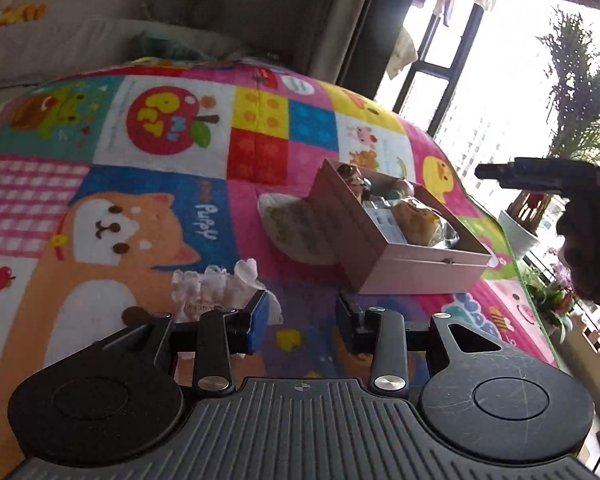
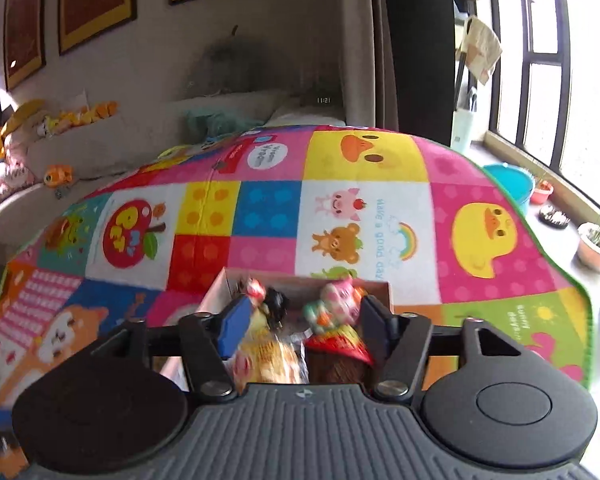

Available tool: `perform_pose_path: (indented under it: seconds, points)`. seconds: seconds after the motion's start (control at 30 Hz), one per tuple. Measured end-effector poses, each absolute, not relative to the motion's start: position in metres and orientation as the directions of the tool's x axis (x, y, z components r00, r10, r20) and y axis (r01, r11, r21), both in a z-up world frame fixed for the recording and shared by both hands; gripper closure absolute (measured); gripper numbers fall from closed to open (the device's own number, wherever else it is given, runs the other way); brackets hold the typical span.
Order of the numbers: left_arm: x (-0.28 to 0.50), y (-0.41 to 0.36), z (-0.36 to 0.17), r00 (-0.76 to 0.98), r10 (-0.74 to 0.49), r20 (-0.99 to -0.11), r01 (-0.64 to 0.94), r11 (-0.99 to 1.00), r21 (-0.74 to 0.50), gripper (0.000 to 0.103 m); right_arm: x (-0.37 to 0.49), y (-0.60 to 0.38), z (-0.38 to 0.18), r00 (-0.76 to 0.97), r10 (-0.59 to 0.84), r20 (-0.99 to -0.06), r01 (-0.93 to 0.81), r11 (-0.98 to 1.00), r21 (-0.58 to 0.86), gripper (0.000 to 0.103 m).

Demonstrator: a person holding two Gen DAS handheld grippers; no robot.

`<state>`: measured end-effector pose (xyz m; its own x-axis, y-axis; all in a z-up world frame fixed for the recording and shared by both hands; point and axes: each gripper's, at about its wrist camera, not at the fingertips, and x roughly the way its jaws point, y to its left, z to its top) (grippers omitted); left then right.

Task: Organize objects
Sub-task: 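Drop the bird toy into the pink box with the left gripper while the right gripper drops the figure in, then grasp the teal pacifier toy with the left gripper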

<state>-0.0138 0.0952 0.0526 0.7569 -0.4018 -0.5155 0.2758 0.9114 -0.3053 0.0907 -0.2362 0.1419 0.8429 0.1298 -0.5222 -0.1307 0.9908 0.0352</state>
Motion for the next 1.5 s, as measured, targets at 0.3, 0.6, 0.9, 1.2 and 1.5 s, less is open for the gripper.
perform_pose_path:
  seconds: [0.3,0.6,0.9,1.2,1.5]
  points:
    - [-0.006,0.125,0.056,0.824,-0.243,-0.512,0.084,0.946,-0.314,0.063,-0.003,-0.243,0.079,0.828,0.023,-0.560,-0.110,0.987,-0.121,0.006]
    - [-0.013,0.068,0.054,0.688,-0.474,-0.550,0.318,0.878,-0.358,0.063,-0.022,-0.263,0.043,0.798,0.015,-0.603,-0.039,0.999,-0.027,0.003]
    - [-0.047,-0.112,0.046,0.464,-0.639,-0.614,0.660,0.711,-0.242,0.061,-0.033,-0.305,0.040,0.814,-0.100,-0.573,0.164,0.984,0.062,0.002]
    - [-0.036,-0.151,0.010,0.485,-0.479,-0.732,0.623,0.777,-0.096,0.072,-0.058,-0.324,0.049,0.834,-0.090,-0.544,0.176,0.979,0.107,0.002]
    - [-0.033,-0.097,0.018,0.450,-0.521,-0.725,0.563,0.796,-0.223,0.081,-0.049,-0.300,0.052,0.835,-0.029,-0.549,0.106,0.988,0.109,0.001]
